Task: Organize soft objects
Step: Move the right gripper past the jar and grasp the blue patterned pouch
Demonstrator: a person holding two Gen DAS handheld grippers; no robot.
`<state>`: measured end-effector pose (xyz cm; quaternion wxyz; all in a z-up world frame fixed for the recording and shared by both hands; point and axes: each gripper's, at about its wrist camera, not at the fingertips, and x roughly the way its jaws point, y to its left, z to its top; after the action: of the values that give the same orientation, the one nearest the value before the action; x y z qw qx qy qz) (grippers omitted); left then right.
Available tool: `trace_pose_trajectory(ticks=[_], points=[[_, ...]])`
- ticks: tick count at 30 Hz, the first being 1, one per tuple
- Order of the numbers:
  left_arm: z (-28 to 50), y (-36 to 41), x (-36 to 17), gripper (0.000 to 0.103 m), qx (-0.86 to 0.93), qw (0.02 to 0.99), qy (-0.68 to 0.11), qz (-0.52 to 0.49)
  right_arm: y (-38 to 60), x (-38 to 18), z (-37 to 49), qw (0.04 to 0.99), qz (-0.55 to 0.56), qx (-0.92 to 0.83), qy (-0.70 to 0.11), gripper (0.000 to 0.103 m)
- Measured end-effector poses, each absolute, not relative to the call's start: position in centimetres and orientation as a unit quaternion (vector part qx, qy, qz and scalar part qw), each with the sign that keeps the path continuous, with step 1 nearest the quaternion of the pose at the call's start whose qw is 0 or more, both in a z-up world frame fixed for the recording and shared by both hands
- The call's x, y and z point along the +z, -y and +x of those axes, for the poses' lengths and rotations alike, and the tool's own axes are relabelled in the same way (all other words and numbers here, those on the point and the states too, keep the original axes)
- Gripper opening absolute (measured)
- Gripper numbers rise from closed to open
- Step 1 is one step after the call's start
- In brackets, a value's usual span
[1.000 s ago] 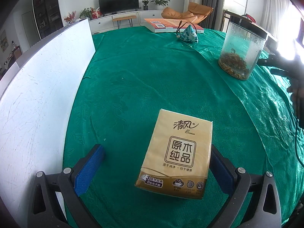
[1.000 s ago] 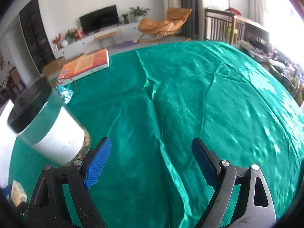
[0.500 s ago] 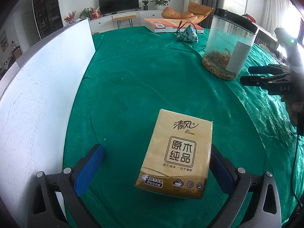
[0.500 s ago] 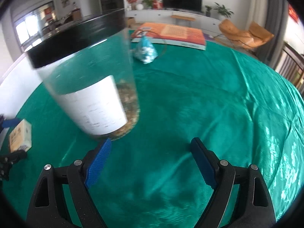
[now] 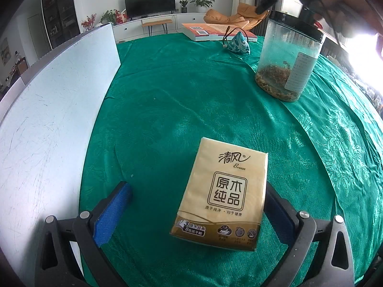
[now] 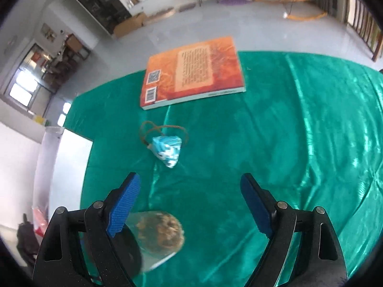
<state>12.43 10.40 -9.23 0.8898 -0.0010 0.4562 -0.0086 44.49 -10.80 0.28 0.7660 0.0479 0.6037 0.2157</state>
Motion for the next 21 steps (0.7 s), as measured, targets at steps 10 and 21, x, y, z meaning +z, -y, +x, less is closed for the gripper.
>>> trace_pose_trajectory(ticks=[10,21], points=[[12.4,-10.4,-9.2,0.103,-0.009,0.89,-0.456,-0.001,-1.2,-5.7,49.1,0.678,-0.121,0.197,-0.698,0.057],[12.4,-10.4,-9.2,0.103,-0.009,0.89,-0.456,-0.001,-1.7,-6.8,49.2,0.685,-0.158,0.155,-0.694,0.045]])
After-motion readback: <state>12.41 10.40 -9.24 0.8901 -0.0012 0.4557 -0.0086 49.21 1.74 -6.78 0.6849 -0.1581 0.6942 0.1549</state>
